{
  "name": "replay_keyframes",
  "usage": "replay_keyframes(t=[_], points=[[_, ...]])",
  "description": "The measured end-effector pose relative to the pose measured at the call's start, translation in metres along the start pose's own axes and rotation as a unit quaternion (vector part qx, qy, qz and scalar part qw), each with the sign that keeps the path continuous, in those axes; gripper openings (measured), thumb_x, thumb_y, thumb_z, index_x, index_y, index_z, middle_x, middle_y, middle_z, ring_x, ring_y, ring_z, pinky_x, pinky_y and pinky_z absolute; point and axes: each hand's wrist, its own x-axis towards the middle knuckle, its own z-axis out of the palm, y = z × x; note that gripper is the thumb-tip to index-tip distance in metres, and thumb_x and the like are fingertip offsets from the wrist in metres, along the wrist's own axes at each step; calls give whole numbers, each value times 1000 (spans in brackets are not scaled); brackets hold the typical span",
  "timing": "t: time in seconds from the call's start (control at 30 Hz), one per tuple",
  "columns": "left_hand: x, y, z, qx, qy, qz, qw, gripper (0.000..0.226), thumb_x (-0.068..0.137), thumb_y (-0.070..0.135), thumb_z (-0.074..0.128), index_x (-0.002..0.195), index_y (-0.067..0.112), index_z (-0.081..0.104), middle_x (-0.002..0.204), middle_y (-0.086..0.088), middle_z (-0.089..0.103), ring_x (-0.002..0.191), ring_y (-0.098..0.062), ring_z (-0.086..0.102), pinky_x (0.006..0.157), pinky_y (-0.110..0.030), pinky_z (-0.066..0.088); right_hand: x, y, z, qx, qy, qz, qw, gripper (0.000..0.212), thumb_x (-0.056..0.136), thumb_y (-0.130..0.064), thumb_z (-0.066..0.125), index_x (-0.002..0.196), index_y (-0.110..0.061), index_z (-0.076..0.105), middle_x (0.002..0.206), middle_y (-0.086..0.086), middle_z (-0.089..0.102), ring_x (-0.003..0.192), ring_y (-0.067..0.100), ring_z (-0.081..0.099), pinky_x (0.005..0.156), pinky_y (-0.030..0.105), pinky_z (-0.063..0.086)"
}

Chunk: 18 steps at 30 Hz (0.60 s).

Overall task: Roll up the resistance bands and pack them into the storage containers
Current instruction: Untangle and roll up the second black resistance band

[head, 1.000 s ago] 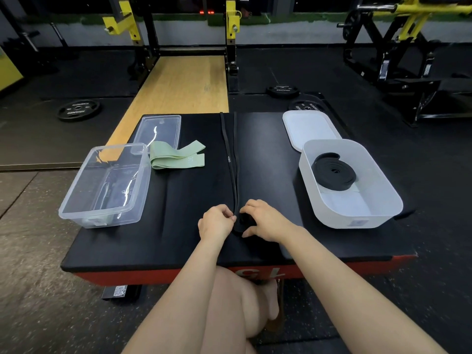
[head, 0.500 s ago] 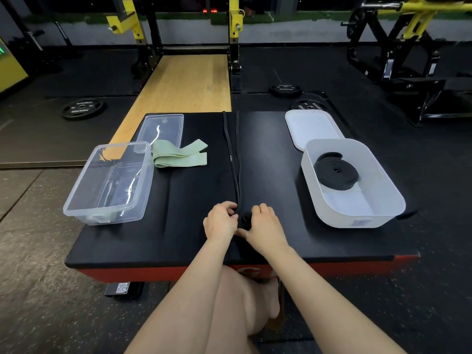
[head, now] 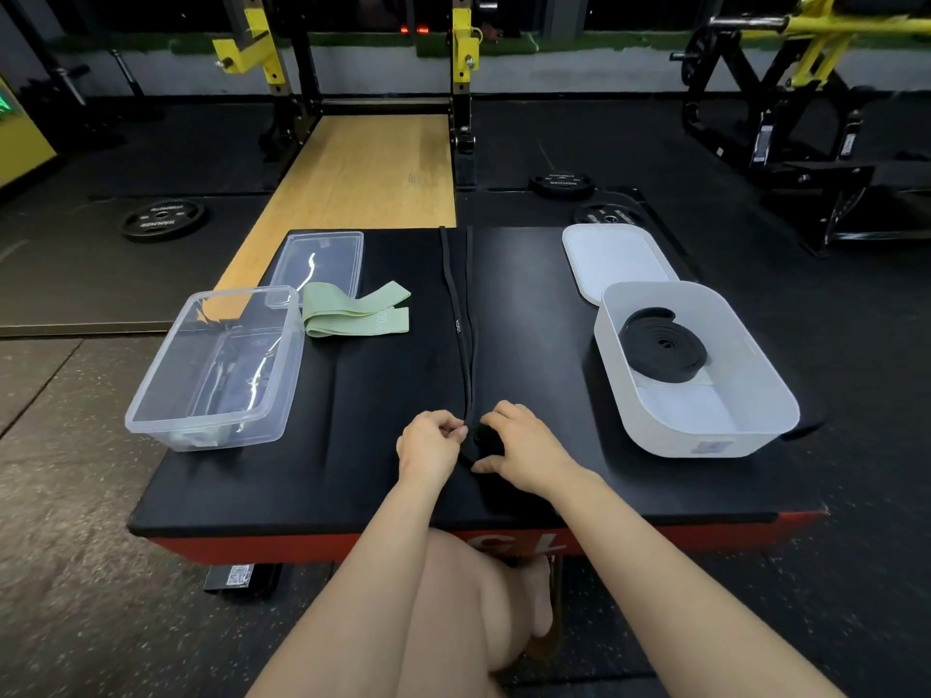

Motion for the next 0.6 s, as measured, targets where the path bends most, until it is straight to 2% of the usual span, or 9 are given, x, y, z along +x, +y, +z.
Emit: replay_keyframes(t=[0.23, 0.37, 0.6], points=[[4, -2, -2, 47, 1, -1, 999, 13, 89, 26, 61, 80, 18, 62, 88, 5, 55, 85, -15, 53, 94, -36, 42, 9, 5, -13, -30, -70, -45, 996, 68, 81, -35, 72, 138, -14, 44, 125, 0, 46, 117, 19, 39, 98, 31, 38], [5, 0, -2, 50, -11, -24, 998, 17, 88, 25, 62, 74, 21, 53, 88, 2, 60, 90, -19, 58, 89, -36, 45, 11, 8, -20, -35, -92, -66, 993, 68, 82, -32, 71, 140, -15, 43, 128, 0, 46, 116, 19, 39, 99, 34, 38], [8, 3, 2, 97, 7, -30, 995, 12, 89, 28, 60, 82, 22, 52, 100, 2, 63, 96, -17, 58, 95, -34, 39, 1, 7, -6, -4, -47, -22, 999, 70, 84, -36, 68, 143, -15, 37, 134, 0, 41, 127, 19, 36, 106, 32, 34]])
